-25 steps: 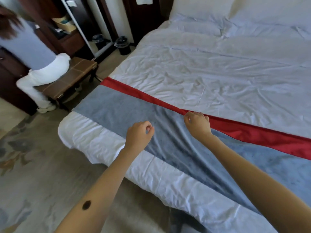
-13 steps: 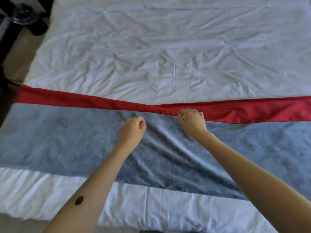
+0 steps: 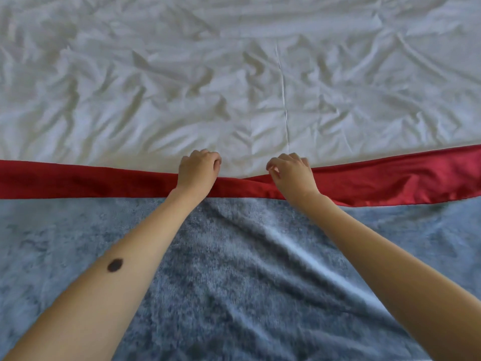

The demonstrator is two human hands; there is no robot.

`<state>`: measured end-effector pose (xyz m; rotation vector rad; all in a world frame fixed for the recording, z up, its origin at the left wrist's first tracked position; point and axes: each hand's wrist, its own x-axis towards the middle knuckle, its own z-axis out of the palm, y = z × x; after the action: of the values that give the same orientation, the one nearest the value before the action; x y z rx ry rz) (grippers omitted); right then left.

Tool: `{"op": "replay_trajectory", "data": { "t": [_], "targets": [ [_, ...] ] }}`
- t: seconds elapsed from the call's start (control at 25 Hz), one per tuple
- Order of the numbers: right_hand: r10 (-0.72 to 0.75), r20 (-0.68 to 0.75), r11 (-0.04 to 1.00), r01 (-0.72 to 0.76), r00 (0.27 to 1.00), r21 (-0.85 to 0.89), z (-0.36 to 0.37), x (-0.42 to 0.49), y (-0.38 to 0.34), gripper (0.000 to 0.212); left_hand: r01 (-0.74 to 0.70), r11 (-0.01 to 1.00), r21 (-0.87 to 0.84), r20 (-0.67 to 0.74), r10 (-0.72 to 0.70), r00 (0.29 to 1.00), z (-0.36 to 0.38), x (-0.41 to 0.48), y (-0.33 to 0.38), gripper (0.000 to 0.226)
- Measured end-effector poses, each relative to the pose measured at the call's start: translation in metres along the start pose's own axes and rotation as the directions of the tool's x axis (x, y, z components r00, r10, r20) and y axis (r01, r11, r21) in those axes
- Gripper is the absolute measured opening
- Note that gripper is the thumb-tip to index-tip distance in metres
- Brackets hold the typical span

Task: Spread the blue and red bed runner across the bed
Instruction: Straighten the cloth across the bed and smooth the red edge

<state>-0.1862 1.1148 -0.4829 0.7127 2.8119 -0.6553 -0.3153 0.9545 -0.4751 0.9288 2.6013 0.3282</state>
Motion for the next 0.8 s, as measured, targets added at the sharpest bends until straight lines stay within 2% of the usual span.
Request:
{"op": "replay_trajectory", "data": {
  "t": [0.2, 0.48, 0.68, 0.8],
  "targets": [
    [-0.056, 0.157, 0.997, 0.062, 0.986, -0.037, 0.009, 0.021, 0.000, 0.020, -0.076, 0.997, 0.005, 0.294, 0.071, 0.953, 0.011, 0.014, -0.024, 0.014],
    [-0.075, 0.166, 0.997, 0.077, 0.983, -0.007, 0.009, 0.019, 0.002, 0.017, -0.077, 0.996, -0.039, 0.414, 0.086, 0.906, 0.013, 0.013, -0.026, 0.019],
    [-0.074, 0.088, 0.997, 0.074, 0.993, 0.006, 0.009, 0.016, 0.003, 0.018, -0.059, 0.994, -0.094, 0.389, 0.091, 0.917, 0.009, 0.009, -0.026, 0.015],
    [-0.036, -0.016, 0.999, 0.036, 0.999, 0.000, 0.005, 0.024, -0.001, 0.016, -0.034, 0.987, -0.156, 0.262, 0.075, 0.962, 0.002, 0.006, -0.024, 0.009]
  ]
}}
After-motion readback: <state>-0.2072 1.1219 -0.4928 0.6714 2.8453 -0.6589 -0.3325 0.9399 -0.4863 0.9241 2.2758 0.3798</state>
